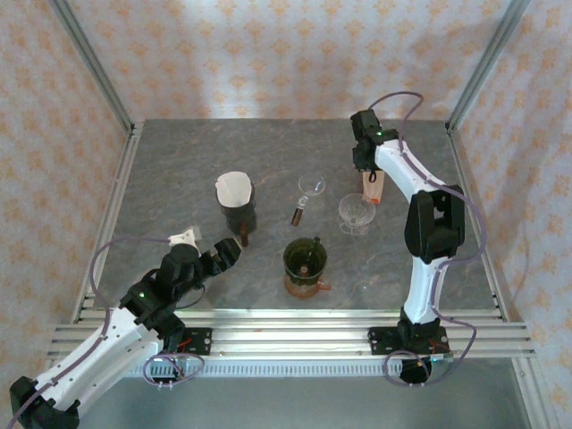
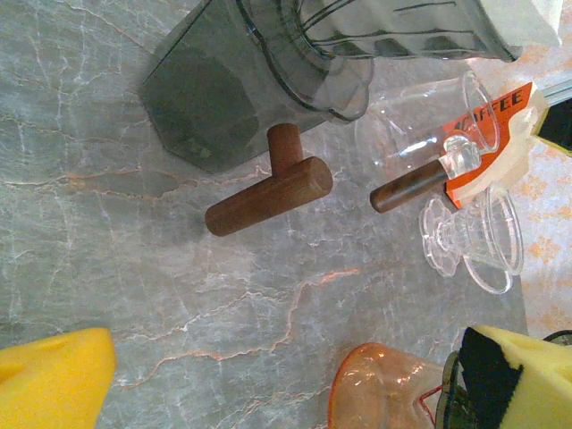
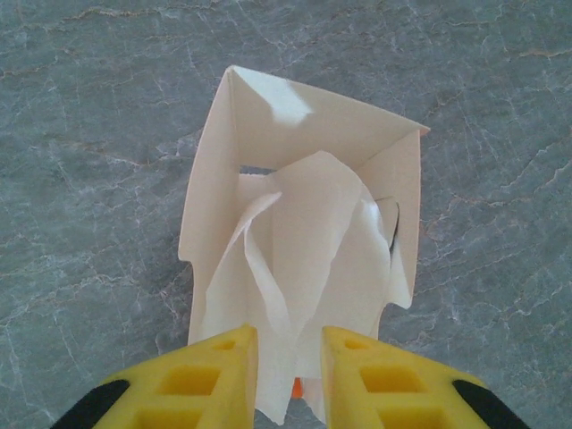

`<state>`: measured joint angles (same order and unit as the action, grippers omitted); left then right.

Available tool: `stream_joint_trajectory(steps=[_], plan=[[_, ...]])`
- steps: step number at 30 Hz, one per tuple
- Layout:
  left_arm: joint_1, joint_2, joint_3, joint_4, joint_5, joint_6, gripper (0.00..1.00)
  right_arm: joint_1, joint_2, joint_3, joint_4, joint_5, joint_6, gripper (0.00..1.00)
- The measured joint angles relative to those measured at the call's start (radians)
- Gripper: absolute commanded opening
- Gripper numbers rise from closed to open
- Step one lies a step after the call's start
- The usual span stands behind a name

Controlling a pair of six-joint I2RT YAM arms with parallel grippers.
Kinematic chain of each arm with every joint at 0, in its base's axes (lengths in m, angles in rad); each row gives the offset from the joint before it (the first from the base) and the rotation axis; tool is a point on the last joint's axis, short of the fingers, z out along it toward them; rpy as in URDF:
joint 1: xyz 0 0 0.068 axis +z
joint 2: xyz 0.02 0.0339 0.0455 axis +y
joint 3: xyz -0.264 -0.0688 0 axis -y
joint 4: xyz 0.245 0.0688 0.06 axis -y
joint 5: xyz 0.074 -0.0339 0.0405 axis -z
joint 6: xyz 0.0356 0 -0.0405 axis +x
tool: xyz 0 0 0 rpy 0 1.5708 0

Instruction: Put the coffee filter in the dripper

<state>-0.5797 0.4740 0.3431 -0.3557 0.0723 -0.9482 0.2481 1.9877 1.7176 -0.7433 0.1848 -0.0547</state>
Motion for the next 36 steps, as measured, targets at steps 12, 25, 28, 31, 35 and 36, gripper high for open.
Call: stream_joint_trajectory(steps=[12,25,28,31,35,36], plan=[[0.024,0.024,0.000,0.033,0.025,-0.003,1.00,0.008,0.003,0.003,0.011,0.030,0.043,0.21],[0.043,-0.005,-0.011,0.035,0.040,-0.012,0.99,-0.036,-0.024,-0.033,0.064,-0.010,0.310,0.21],[0.046,-0.010,-0.011,0.035,0.044,-0.012,0.99,-0.040,-0.024,-0.033,0.065,-0.021,0.336,0.21],[0.046,-0.010,-0.011,0.034,0.047,-0.012,0.99,-0.040,-0.024,-0.033,0.066,-0.025,0.351,0.21],[0.051,-0.009,-0.011,0.034,0.051,-0.012,1.00,-0.041,-0.024,-0.033,0.068,-0.025,0.360,0.21],[0.053,-0.007,-0.011,0.034,0.051,-0.013,0.99,-0.042,-0.024,-0.033,0.067,-0.025,0.362,0.21]])
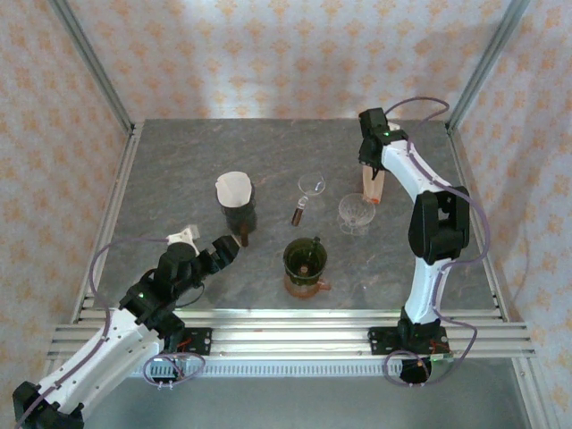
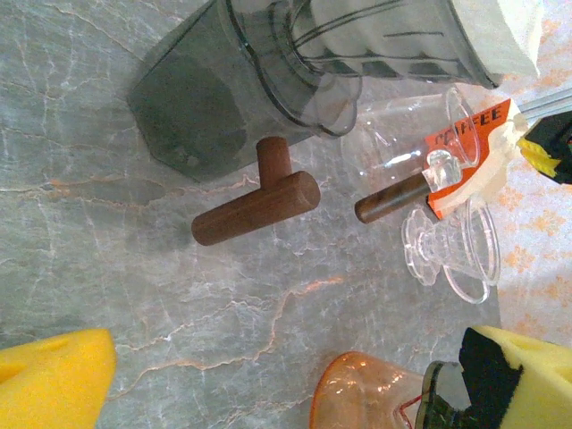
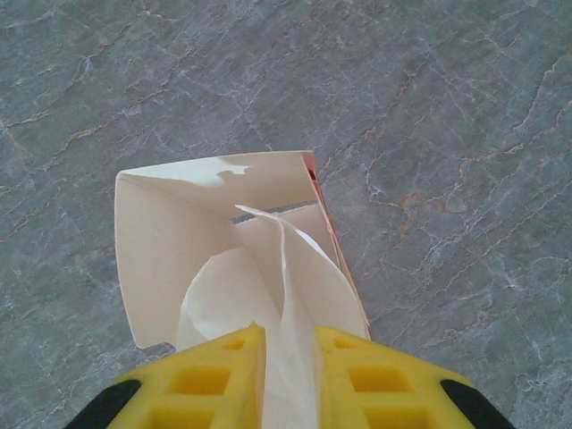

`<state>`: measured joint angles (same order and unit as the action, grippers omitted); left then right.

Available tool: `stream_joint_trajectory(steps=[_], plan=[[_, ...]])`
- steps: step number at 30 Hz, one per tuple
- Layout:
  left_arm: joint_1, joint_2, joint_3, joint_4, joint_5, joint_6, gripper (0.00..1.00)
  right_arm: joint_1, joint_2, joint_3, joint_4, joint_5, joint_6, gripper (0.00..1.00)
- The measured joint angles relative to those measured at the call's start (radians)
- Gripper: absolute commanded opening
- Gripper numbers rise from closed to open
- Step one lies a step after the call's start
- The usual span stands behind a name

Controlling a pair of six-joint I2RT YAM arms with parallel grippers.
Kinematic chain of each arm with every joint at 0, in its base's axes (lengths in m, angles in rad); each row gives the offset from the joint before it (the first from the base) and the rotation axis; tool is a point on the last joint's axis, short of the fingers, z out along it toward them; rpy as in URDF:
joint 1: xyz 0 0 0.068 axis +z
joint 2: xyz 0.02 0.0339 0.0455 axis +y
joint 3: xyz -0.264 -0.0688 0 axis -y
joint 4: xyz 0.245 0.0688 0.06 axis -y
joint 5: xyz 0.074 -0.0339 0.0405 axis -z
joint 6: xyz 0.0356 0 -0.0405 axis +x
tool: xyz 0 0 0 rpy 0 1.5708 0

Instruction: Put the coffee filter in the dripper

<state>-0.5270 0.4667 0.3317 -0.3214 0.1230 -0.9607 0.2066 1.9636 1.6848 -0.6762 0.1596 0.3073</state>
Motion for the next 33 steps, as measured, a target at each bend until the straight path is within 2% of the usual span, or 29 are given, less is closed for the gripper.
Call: stream_joint_trajectory(steps=[28,31,33], plan=[[0.013,0.011,-0.002,0.001,0.011,-0.007,1.00,-0.007,0.023,0.000,0.000,-0.003,0.007,0.16],[0.013,0.011,-0.008,0.001,0.016,-0.008,1.00,-0.007,0.023,0.000,0.000,-0.003,0.007,0.10],[0.013,0.011,-0.010,0.001,0.019,-0.008,0.99,-0.007,0.023,0.000,0.001,-0.003,0.007,0.00]])
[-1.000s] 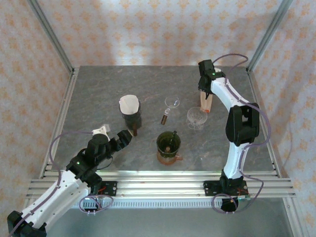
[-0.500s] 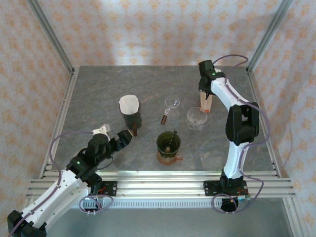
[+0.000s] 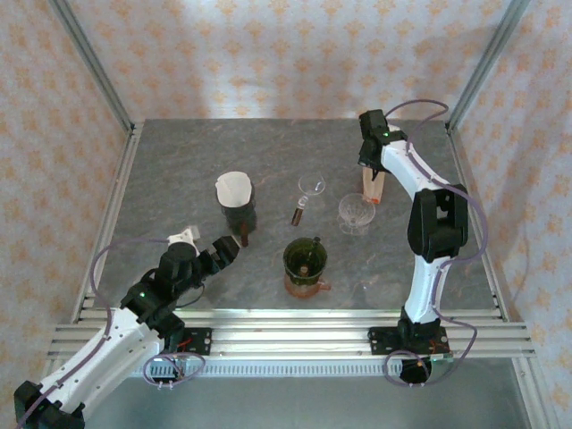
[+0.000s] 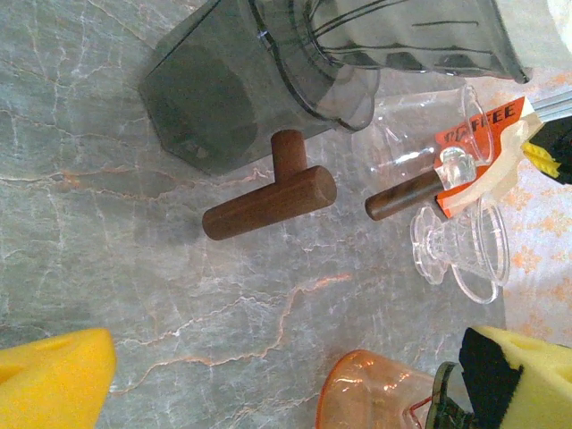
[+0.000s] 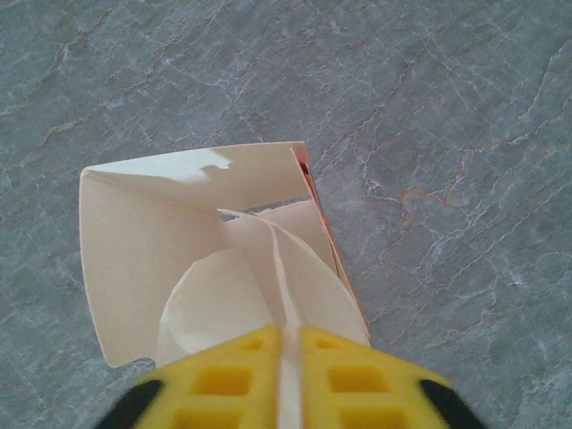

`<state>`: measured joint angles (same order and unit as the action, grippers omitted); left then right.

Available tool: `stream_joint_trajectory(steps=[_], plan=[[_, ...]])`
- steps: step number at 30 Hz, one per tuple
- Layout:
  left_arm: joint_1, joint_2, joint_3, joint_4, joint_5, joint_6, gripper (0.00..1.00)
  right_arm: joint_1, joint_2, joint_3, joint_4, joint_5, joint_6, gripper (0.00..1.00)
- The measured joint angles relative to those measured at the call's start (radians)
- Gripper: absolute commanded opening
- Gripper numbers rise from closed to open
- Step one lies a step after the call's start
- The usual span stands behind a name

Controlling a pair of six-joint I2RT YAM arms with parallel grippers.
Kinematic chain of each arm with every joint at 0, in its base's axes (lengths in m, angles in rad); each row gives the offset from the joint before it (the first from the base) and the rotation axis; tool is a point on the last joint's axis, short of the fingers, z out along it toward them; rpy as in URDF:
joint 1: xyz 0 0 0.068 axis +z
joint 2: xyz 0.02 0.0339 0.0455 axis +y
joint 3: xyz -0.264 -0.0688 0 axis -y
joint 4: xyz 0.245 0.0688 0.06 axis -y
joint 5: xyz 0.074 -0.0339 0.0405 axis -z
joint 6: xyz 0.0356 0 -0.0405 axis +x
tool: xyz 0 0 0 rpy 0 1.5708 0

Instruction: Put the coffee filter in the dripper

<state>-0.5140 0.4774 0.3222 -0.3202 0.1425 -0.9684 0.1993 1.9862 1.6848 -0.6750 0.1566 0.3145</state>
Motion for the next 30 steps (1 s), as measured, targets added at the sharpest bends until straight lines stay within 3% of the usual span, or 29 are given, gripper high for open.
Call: stream_joint_trajectory(steps=[10,23,25,27,30], plan=[[0.006,0.000,-0.004,0.000,0.007,-0.003,1.00,0.000,-0.014,-0.023,0.026,0.000,-0.005,0.00],[0.006,0.000,-0.006,0.006,0.007,-0.003,1.00,0.000,-0.156,-0.089,0.043,0.000,-0.019,0.00],[0.006,0.000,-0.011,0.016,0.007,-0.006,0.99,0.000,-0.158,-0.082,0.037,-0.003,-0.020,0.12],[0.006,0.000,-0.018,0.020,0.007,-0.007,1.00,0.000,-0.150,-0.073,0.029,-0.008,-0.013,0.30],[0.006,0.000,-0.023,0.021,0.008,-0.010,0.99,0.000,-0.143,-0.073,0.028,-0.012,-0.005,0.35]])
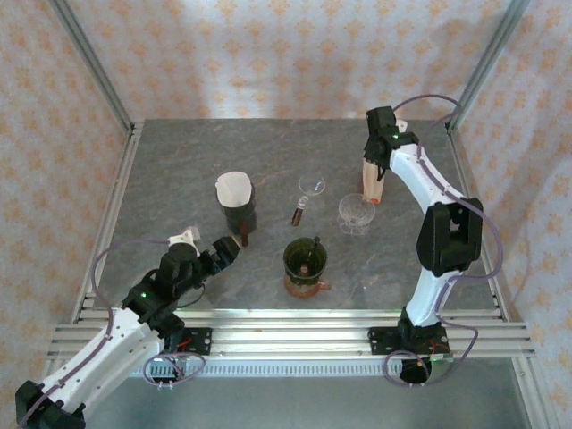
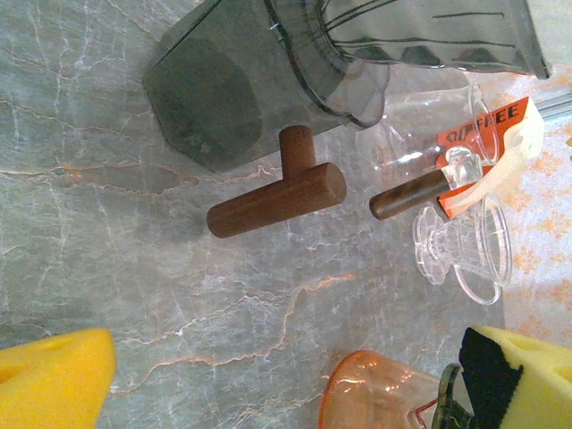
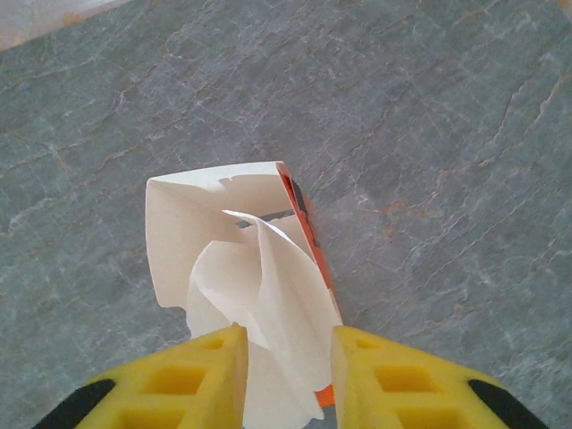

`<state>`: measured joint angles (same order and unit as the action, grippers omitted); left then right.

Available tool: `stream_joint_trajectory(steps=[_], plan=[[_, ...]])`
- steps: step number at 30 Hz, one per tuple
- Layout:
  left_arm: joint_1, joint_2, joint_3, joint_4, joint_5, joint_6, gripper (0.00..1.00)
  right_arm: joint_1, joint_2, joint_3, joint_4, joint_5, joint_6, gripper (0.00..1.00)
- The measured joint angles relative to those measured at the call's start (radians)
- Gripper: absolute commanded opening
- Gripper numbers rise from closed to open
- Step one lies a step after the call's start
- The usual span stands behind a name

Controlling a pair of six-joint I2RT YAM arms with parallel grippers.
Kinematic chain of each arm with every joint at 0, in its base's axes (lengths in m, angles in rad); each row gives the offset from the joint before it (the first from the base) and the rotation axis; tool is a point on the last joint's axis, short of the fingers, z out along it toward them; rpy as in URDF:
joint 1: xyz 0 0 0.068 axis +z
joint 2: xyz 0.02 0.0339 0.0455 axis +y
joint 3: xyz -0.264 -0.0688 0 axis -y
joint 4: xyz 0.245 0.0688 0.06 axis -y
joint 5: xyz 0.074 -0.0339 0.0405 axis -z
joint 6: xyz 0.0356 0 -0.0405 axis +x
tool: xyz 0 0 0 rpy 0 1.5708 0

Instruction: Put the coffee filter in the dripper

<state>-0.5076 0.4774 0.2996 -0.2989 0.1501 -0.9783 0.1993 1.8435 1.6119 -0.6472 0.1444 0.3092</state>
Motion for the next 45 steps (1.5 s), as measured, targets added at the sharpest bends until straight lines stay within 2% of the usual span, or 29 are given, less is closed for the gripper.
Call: stream_joint_trajectory(steps=[11,22,34,37,40,45], plan=[[0.013,-0.016,0.000,0.000,0.000,0.000,1.00,0.000,0.111,0.031,-0.011,-0.021,0.058,0.30],[0.024,-0.017,-0.001,0.000,0.006,0.000,1.00,-0.011,0.116,0.036,-0.010,-0.021,0.084,0.28],[0.024,-0.017,-0.014,0.001,0.008,0.000,1.00,-0.011,0.134,0.057,-0.010,-0.019,0.083,0.22],[0.024,-0.017,-0.014,0.001,0.010,0.000,1.00,-0.011,0.136,0.057,-0.010,-0.016,0.079,0.14],[0.024,-0.017,-0.014,0.001,0.011,0.000,0.99,-0.011,0.136,0.057,-0.010,-0.010,0.071,0.00],[0.024,-0.017,-0.014,0.001,0.011,0.000,1.00,-0.011,0.136,0.057,-0.008,-0.002,0.061,0.00]])
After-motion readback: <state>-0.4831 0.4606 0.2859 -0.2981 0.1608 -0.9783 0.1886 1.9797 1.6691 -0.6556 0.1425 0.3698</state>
